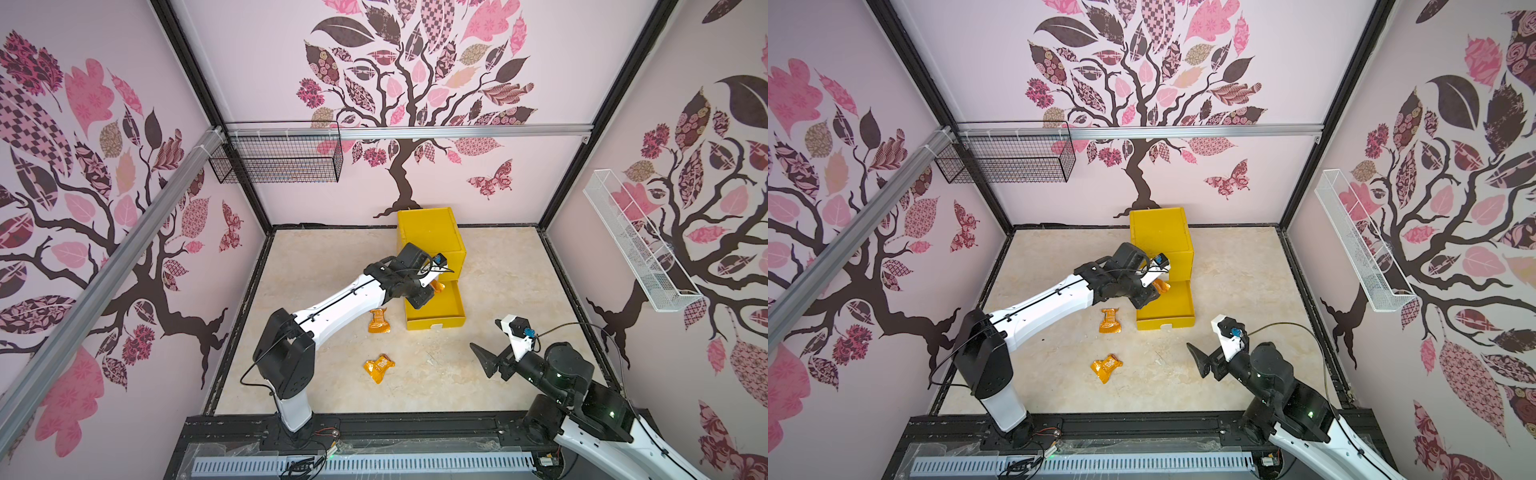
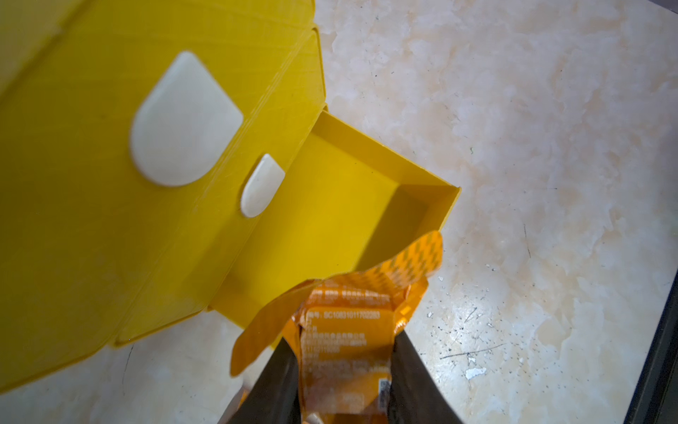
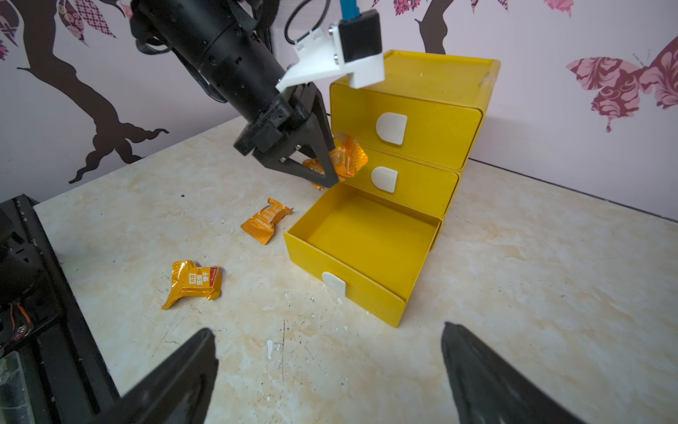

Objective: Place the cookies into the drawer by color
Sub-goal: Place the cookie in the drawer.

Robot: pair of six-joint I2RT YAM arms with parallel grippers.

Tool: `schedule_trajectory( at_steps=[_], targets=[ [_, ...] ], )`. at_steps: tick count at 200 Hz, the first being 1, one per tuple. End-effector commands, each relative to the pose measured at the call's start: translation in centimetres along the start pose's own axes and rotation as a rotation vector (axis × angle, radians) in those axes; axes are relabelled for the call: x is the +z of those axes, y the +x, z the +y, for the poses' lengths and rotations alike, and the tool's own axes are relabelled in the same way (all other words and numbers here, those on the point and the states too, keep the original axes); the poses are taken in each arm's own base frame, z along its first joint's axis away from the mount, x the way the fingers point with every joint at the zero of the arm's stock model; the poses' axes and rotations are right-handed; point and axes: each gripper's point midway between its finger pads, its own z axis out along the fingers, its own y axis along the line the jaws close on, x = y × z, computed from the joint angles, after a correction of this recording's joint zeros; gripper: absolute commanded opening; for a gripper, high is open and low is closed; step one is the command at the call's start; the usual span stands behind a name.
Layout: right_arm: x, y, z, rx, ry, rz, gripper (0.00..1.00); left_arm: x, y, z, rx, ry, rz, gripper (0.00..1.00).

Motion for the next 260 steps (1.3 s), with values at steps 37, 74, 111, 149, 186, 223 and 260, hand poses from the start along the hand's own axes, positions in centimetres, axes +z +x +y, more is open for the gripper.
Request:
schedule_trajectory(
  at_steps=[37, 74, 111, 149, 186, 223, 260],
  targets=[
    [-0.2, -0.4, -0.1, -0.009, 0.0, -0.025, 0.99, 3.3, -2.4, -2.5, 0.081, 0.037, -0.013, 0.27],
    [-0.3, -0.4, -0.1, -0.007, 0.001, -0.029, 0.99, 4.9, -2.5, -2.5, 0.055, 0.044, 0.003, 0.3],
    [-0.4, -0.5, -0.2, -0.007, 0.007, -0.039, 0.99, 6.2, -2.2, -2.8, 0.035, 0.055, 0.021, 0.38],
    [-0.5, -0.5, -0.2, -0.008, 0.005, -0.038, 0.99, 6.6, -2.2, -2.6, 0.023, 0.045, 0.028, 0.52],
    [-0.4, -0.4, 0.0, -0.011, -0.003, -0.032, 0.99, 5.3, -2.7, -2.3, 0.022, 0.022, 0.0, 0.68],
    [-0.3, -0.4, -0.1, -0.008, 0.004, -0.031, 0.99, 3.1, -2.6, -2.3, 0.022, 0.01, -0.01, 0.74],
    [-0.3, -0.4, -0.3, -0.008, 0.011, -0.034, 0.99, 0.8, -0.8, -2.3, 0.044, -0.012, -0.003, 0.83]
  ],
)
